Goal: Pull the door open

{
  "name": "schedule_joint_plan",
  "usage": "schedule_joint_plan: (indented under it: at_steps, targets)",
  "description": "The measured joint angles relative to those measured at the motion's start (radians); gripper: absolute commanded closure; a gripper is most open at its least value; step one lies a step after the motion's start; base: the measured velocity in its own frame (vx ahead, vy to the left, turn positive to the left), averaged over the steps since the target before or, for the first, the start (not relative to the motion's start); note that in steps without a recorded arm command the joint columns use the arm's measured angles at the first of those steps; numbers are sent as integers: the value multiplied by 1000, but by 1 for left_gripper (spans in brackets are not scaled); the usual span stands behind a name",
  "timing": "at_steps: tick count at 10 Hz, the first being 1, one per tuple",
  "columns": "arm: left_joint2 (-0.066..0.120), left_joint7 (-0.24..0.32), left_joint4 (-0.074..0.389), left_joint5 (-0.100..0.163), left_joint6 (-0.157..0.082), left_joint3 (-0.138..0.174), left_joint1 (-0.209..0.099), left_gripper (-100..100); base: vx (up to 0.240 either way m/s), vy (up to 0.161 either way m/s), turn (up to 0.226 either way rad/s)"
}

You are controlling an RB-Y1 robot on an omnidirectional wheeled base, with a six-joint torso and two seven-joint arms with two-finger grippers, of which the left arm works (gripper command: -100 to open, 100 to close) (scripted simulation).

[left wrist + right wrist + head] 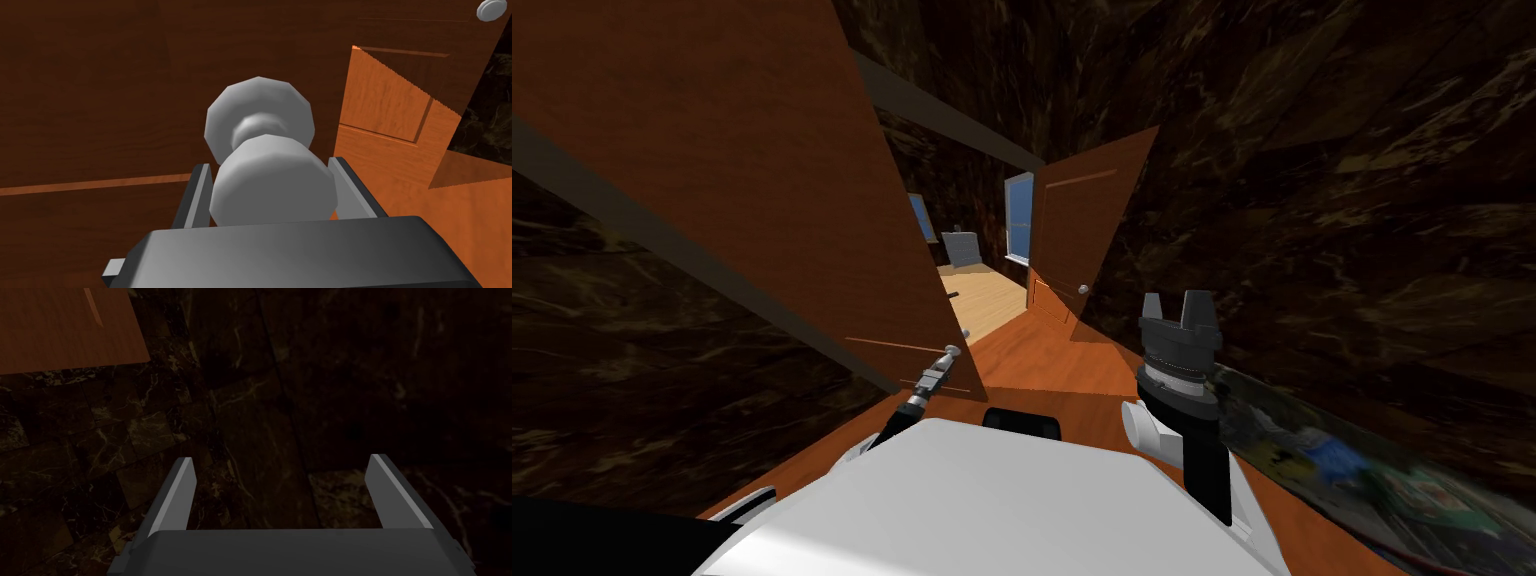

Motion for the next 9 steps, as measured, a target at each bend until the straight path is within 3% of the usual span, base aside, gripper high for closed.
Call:
schedule_joint_plan:
  at_steps: [2, 3, 9]
  targets:
    - [15, 13, -5, -7, -21, -13, 15, 100, -199, 63, -104]
    - [18, 22, 8, -12, -37, -21, 15, 100, -82, 27, -26]
    - [29, 49, 48, -22, -82, -39, 12, 100, -195, 65, -152]
